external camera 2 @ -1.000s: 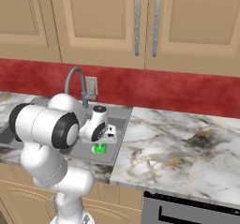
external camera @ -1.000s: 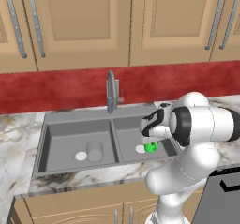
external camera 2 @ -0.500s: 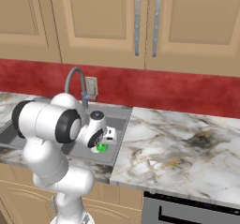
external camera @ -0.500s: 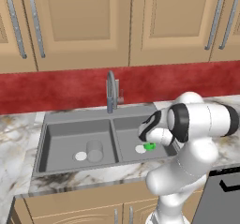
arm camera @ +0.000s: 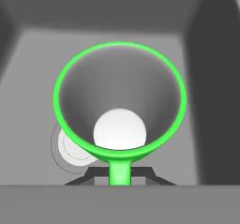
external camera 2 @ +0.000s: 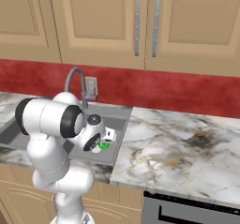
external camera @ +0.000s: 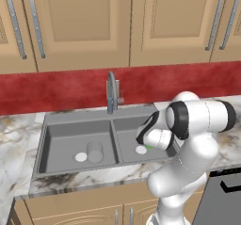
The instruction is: Place the glass cup in the left basin and the mug in the right basin of the sink.
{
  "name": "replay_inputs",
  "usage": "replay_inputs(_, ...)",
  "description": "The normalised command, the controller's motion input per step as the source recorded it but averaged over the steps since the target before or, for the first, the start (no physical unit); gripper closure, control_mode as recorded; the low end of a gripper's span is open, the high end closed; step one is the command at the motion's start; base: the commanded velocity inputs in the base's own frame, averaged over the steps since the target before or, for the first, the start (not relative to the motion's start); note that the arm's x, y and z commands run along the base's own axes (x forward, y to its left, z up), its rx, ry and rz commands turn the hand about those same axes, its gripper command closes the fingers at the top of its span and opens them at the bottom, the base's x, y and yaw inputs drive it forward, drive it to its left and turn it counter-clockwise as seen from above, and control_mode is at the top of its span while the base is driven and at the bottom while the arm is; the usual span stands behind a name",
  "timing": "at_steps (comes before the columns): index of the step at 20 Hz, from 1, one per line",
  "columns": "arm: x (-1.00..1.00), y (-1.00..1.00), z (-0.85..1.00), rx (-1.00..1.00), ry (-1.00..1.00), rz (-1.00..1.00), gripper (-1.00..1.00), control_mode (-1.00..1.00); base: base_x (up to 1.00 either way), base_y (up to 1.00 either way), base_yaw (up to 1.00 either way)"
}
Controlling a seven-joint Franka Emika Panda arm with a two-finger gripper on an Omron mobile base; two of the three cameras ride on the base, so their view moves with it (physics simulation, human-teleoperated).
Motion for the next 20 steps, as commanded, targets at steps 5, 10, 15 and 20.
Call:
replay_inputs(5,0.00,0.00,-0.31,0.00,0.00,0.00,1.00,-1.00,0.00,0.00,0.00)
replay_inputs(10,0.00,0.00,-0.27,0.00,0.00,0.00,-1.00,-1.00,0.00,0.00,0.00)
replay_inputs(15,-0.03,-0.02,-0.07,0.00,0.03,-0.04,-1.00,-1.00,0.00,0.00,0.00)
replay_inputs(20,-0.04,0.00,0.11,0.00,0.05,-0.07,-1.00,-1.00,0.00,0.00,0.00)
